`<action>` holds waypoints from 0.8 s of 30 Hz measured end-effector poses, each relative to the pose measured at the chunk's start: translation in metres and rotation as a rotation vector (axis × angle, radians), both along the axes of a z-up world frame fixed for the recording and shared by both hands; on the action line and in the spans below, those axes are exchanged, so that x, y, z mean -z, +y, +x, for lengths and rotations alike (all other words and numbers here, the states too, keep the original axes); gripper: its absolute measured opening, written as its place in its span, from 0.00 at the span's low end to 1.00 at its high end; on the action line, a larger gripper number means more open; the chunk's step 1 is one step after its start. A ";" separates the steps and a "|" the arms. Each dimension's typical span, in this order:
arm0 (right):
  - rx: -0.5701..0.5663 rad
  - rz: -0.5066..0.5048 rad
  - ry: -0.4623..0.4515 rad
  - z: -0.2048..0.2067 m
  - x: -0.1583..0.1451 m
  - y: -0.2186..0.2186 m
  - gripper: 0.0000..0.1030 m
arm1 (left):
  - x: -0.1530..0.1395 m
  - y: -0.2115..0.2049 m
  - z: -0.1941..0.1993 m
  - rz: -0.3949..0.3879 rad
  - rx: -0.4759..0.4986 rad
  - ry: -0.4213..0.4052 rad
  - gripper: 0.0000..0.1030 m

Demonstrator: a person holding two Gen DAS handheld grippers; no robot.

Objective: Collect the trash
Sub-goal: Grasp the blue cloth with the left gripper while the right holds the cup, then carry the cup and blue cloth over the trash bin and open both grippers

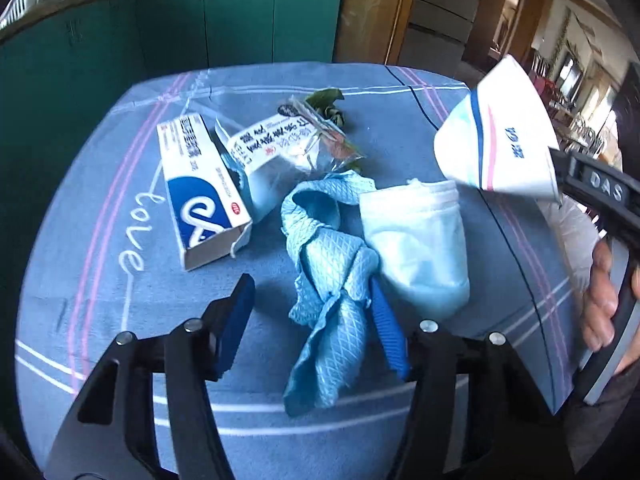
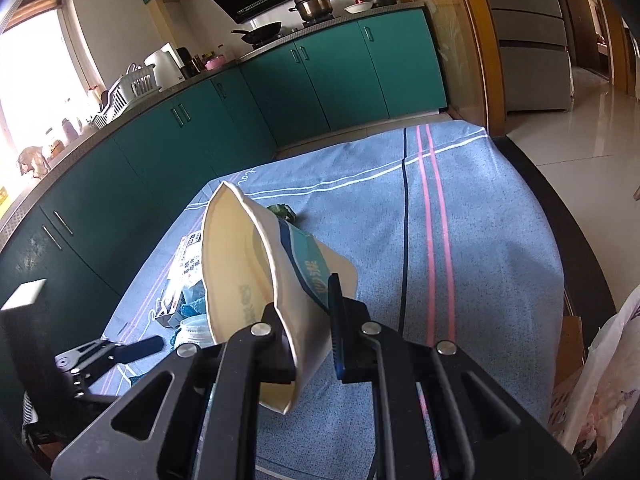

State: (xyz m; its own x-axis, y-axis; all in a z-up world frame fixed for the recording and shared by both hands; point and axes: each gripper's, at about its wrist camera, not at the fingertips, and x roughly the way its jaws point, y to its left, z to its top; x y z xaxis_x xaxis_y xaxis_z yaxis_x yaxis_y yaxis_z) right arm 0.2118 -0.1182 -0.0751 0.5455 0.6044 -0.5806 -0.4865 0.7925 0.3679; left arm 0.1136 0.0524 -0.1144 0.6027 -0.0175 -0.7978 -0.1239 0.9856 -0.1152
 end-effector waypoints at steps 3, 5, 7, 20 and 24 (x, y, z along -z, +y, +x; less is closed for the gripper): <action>-0.004 0.000 0.002 0.001 0.001 0.000 0.13 | 0.000 -0.003 0.005 -0.005 0.001 0.004 0.62; -0.006 0.000 0.004 0.001 0.000 0.001 0.13 | -0.001 -0.004 0.006 0.002 -0.001 0.003 0.68; -0.007 -0.003 0.006 0.002 0.001 0.003 0.13 | -0.001 -0.009 0.006 0.017 0.011 0.001 0.52; 0.007 0.003 -0.005 0.000 0.000 0.001 0.13 | -0.047 -0.006 -0.040 0.042 -0.032 -0.154 0.28; 0.012 0.010 -0.017 -0.003 -0.002 0.000 0.13 | -0.067 -0.009 -0.055 0.036 -0.027 -0.209 0.28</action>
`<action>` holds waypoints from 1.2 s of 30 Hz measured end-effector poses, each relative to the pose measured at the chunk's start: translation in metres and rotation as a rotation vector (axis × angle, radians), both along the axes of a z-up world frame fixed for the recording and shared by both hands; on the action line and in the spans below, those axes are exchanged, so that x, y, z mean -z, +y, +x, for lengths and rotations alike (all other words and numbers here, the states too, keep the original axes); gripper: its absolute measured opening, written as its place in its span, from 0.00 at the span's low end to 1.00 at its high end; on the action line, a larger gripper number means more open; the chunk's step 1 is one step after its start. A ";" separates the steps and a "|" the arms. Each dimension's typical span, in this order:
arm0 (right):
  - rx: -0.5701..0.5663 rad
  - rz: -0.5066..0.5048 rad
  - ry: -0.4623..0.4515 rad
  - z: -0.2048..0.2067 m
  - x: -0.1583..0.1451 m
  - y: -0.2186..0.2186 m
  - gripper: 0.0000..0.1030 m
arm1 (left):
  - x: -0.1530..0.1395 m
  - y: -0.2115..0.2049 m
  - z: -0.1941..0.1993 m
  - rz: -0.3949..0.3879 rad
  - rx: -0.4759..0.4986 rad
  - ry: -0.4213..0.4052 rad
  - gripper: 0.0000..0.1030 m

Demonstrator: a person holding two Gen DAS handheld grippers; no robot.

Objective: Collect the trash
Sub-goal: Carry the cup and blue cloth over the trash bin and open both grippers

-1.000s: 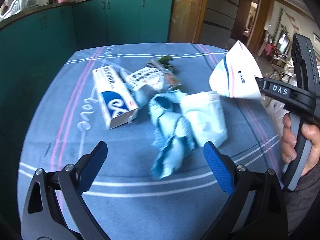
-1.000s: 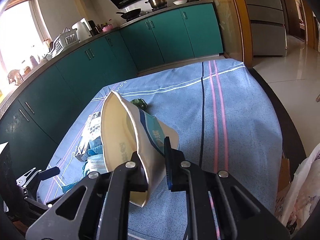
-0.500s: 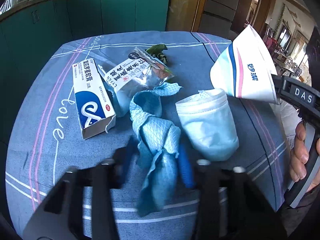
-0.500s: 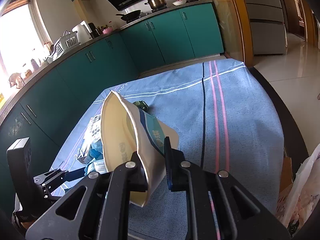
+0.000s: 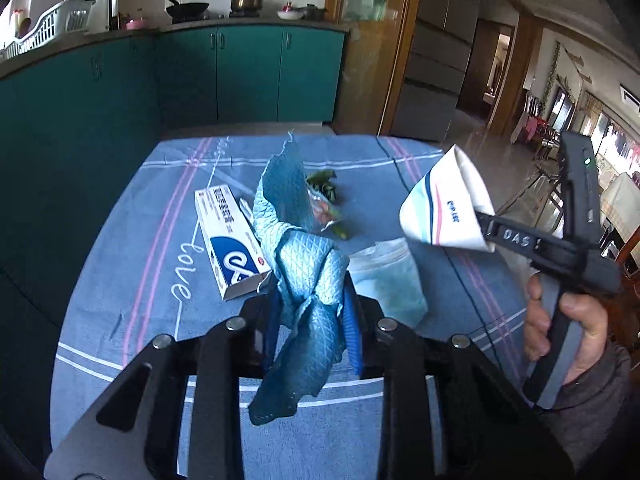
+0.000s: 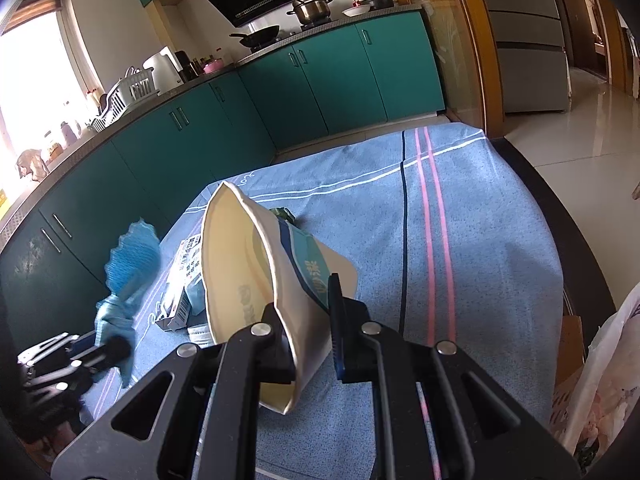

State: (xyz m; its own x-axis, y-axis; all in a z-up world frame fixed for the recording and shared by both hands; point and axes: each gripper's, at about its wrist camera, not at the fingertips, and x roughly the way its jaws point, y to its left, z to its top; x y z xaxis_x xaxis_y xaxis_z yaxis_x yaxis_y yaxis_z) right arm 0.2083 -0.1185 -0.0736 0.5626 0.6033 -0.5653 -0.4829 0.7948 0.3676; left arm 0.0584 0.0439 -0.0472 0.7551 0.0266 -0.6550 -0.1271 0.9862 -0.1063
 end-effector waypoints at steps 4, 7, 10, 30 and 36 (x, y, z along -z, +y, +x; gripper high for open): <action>0.022 0.016 -0.021 -0.008 -0.004 -0.012 0.13 | -0.008 -0.006 -0.004 0.006 0.022 -0.026 0.28; 0.061 0.045 -0.045 -0.017 -0.010 -0.035 0.13 | -0.011 -0.013 -0.005 0.005 0.042 -0.039 0.28; 0.138 0.082 -0.062 -0.027 -0.013 -0.070 0.13 | -0.010 -0.018 0.000 -0.007 0.062 -0.043 0.28; 0.818 0.056 0.240 -0.086 0.073 -0.276 0.13 | 0.012 -0.157 0.033 -0.026 0.388 0.017 0.28; 0.827 0.024 0.306 -0.080 0.084 -0.275 0.13 | 0.020 -0.181 0.033 -0.027 0.441 0.033 0.28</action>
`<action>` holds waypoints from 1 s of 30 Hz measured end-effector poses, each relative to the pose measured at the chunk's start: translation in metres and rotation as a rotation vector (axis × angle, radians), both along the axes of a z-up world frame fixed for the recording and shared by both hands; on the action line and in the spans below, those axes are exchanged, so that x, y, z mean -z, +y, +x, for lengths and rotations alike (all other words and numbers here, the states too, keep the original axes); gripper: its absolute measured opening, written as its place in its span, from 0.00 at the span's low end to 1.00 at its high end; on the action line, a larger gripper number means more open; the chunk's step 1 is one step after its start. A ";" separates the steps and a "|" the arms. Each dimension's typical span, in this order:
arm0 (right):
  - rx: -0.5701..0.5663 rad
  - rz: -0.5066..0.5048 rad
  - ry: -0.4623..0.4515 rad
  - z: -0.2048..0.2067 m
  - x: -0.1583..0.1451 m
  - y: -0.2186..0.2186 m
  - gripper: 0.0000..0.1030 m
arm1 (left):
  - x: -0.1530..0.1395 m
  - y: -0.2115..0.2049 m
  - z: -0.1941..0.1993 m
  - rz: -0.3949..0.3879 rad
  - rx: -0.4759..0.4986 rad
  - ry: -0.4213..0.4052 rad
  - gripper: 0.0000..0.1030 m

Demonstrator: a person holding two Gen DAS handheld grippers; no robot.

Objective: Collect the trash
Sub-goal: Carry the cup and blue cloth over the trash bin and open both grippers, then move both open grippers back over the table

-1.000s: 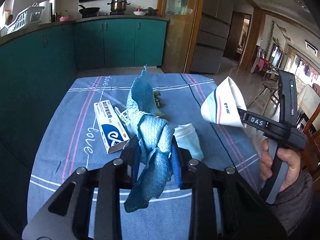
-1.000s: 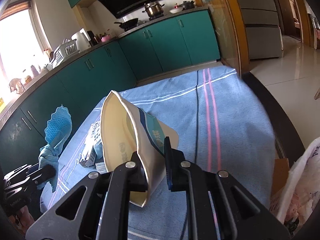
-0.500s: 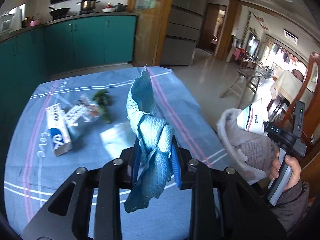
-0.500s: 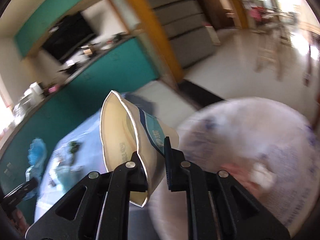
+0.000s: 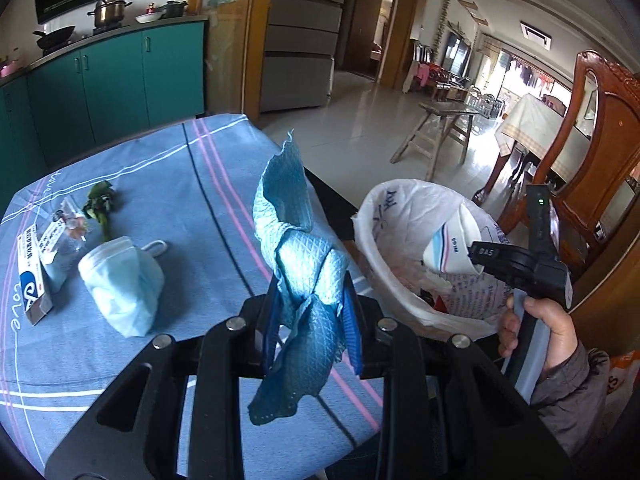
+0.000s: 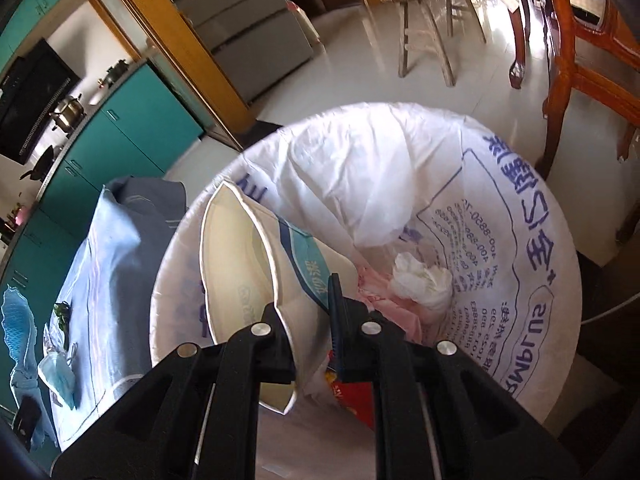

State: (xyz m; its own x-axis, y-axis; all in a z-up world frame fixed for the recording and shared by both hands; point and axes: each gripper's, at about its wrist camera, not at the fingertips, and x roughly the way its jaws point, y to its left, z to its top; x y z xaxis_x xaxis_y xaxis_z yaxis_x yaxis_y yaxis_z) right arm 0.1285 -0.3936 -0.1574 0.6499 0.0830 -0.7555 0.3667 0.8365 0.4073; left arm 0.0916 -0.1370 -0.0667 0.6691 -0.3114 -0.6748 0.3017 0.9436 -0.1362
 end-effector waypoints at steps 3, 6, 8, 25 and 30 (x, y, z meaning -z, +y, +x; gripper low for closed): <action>0.037 0.005 0.058 0.004 0.007 -0.005 0.15 | 0.001 -0.006 0.002 -0.006 0.023 0.008 0.28; 0.077 0.035 0.057 0.001 0.007 -0.014 0.44 | 0.006 -0.014 0.007 -0.013 0.048 0.025 0.28; 0.093 0.062 0.017 -0.005 0.005 -0.019 0.55 | 0.009 -0.024 0.011 -0.017 0.066 0.043 0.28; 0.339 0.192 -0.269 -0.040 -0.019 -0.057 0.69 | 0.039 -0.141 0.042 -0.053 0.328 0.110 0.84; 0.281 0.186 -0.252 -0.029 -0.020 -0.048 0.71 | 0.027 -0.100 0.033 -0.023 0.213 0.049 0.88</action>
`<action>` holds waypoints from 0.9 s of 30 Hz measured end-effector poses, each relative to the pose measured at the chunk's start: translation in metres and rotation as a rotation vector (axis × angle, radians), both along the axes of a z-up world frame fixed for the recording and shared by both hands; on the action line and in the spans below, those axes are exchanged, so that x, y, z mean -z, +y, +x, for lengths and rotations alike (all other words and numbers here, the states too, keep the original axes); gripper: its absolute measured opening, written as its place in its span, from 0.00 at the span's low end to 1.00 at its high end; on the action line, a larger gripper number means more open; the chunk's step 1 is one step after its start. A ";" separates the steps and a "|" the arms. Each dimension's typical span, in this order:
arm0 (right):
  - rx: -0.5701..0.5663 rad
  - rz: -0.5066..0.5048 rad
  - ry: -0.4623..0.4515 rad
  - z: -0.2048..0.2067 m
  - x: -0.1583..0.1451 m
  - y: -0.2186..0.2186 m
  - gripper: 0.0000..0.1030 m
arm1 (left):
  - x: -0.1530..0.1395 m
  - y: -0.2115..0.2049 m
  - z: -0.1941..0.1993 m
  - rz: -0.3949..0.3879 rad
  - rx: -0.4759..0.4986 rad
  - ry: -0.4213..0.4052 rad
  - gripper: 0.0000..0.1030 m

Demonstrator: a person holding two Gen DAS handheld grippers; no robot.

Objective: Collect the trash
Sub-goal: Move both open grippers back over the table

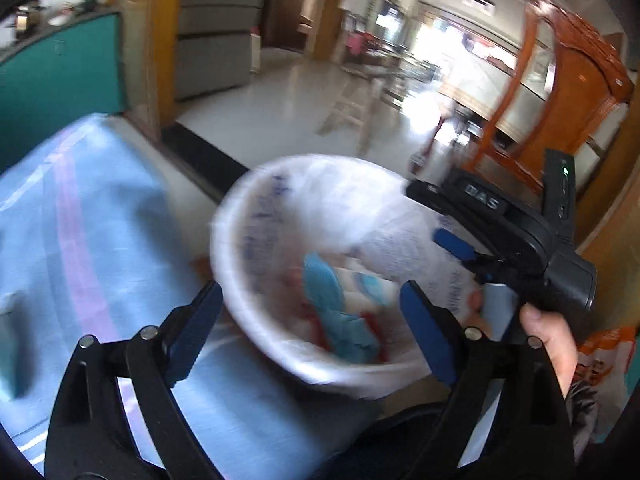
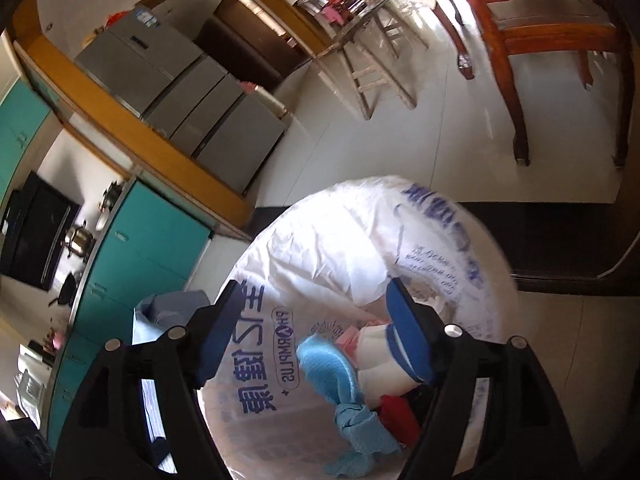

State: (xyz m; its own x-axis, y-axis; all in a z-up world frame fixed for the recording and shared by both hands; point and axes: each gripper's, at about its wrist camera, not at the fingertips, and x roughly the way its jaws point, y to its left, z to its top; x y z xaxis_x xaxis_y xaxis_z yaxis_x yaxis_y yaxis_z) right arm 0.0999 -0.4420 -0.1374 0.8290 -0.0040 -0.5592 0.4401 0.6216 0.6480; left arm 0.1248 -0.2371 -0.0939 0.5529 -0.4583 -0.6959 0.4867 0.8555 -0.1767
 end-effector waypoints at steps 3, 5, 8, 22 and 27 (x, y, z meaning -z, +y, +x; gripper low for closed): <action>-0.048 -0.027 0.012 0.011 -0.003 0.017 0.71 | -0.014 0.053 -0.011 -0.008 -0.126 -0.045 0.90; -0.085 -0.051 0.019 0.017 -0.006 0.029 0.71 | -0.021 0.084 -0.019 -0.015 -0.200 -0.063 0.91; -0.158 -0.087 0.018 0.027 -0.010 0.051 0.71 | -0.030 0.130 -0.029 0.006 -0.303 -0.091 0.92; -0.966 -0.447 -0.004 0.089 -0.071 0.317 0.74 | -0.024 0.352 -0.090 0.058 -0.787 0.007 0.92; -1.137 -0.577 -0.011 0.087 -0.059 0.411 0.74 | -0.026 0.366 -0.102 0.056 -0.832 0.004 0.94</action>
